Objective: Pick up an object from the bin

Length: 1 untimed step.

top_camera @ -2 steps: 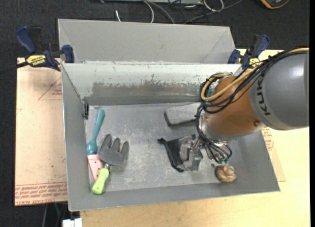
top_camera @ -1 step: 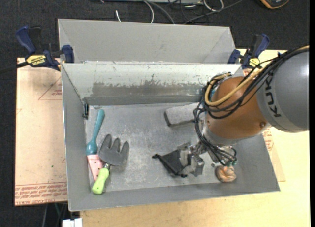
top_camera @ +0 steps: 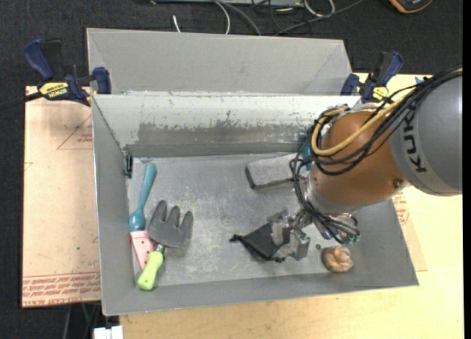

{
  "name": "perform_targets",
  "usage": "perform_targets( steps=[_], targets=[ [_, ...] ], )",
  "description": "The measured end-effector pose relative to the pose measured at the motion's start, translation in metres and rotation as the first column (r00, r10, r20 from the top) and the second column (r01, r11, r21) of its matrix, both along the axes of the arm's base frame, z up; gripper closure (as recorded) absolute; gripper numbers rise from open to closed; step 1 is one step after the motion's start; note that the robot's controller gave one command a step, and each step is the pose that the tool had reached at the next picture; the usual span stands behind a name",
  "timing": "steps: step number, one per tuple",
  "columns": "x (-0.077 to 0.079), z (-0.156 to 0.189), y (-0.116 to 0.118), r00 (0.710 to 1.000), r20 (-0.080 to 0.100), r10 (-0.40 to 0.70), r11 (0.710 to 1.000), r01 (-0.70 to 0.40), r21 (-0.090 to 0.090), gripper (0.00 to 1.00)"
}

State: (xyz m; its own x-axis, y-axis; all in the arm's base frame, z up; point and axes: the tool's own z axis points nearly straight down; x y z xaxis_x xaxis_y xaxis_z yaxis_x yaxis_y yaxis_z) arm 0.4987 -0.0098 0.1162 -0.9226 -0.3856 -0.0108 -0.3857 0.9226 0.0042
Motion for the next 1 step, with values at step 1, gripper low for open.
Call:
perform_targets(
  steps=[1],
  targets=[
    [0.0008,0.0573,0.0027,1.000,-0.007,0.007,1.000,-0.007,0.001,1.00]
  ],
)
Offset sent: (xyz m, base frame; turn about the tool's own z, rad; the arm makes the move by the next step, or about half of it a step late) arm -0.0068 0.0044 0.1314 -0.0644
